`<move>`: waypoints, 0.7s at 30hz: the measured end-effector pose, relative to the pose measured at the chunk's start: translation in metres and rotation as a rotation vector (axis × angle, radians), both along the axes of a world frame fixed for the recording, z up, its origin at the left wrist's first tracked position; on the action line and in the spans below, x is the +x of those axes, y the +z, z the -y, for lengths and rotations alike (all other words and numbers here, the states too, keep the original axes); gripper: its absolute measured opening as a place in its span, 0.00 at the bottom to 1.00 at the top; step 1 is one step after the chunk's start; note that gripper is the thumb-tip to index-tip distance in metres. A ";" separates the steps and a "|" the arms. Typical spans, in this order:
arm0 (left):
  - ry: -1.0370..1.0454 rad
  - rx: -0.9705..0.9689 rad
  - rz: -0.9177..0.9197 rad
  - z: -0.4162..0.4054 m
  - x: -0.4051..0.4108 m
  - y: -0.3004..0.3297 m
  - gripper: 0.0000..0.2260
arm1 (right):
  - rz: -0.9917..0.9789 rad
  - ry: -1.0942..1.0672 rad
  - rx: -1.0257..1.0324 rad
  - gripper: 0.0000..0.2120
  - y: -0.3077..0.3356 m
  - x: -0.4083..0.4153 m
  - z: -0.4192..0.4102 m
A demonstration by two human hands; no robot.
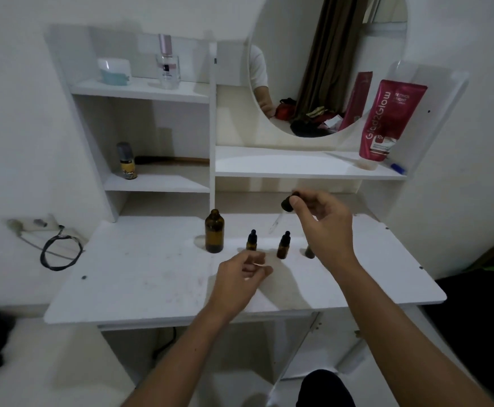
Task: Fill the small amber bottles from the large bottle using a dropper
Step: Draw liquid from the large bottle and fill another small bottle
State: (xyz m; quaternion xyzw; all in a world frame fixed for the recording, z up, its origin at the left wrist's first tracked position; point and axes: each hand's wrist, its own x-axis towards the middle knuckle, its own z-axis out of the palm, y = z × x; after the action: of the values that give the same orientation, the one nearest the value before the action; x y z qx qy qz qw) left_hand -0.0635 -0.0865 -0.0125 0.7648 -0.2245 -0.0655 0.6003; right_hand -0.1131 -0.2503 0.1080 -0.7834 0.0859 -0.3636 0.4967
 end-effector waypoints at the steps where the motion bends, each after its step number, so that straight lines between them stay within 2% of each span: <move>1: 0.034 0.000 -0.007 -0.014 0.006 0.002 0.13 | 0.005 0.025 0.011 0.06 0.001 0.007 -0.008; 5: 0.206 0.030 0.011 -0.056 0.030 0.004 0.14 | 0.019 0.086 0.087 0.07 0.004 0.034 -0.033; 9: 0.358 0.024 0.030 -0.066 0.049 0.003 0.24 | 0.060 0.116 0.105 0.08 0.004 0.054 -0.050; 13: 0.377 0.023 -0.013 -0.056 0.064 0.004 0.31 | 0.079 0.138 0.100 0.08 0.008 0.065 -0.058; 16: 0.363 0.043 -0.023 -0.052 0.071 0.001 0.29 | 0.077 0.159 0.074 0.08 0.008 0.074 -0.061; 21: 0.339 0.034 0.009 -0.054 0.073 -0.001 0.21 | 0.006 0.185 -0.036 0.08 0.001 0.085 -0.066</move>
State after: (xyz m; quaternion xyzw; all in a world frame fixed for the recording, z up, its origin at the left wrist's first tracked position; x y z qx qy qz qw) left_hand 0.0096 -0.0330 -0.0135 0.8021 -0.0939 0.0362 0.5886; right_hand -0.0283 -0.1847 0.1094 -0.7956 0.0051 -0.3198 0.5145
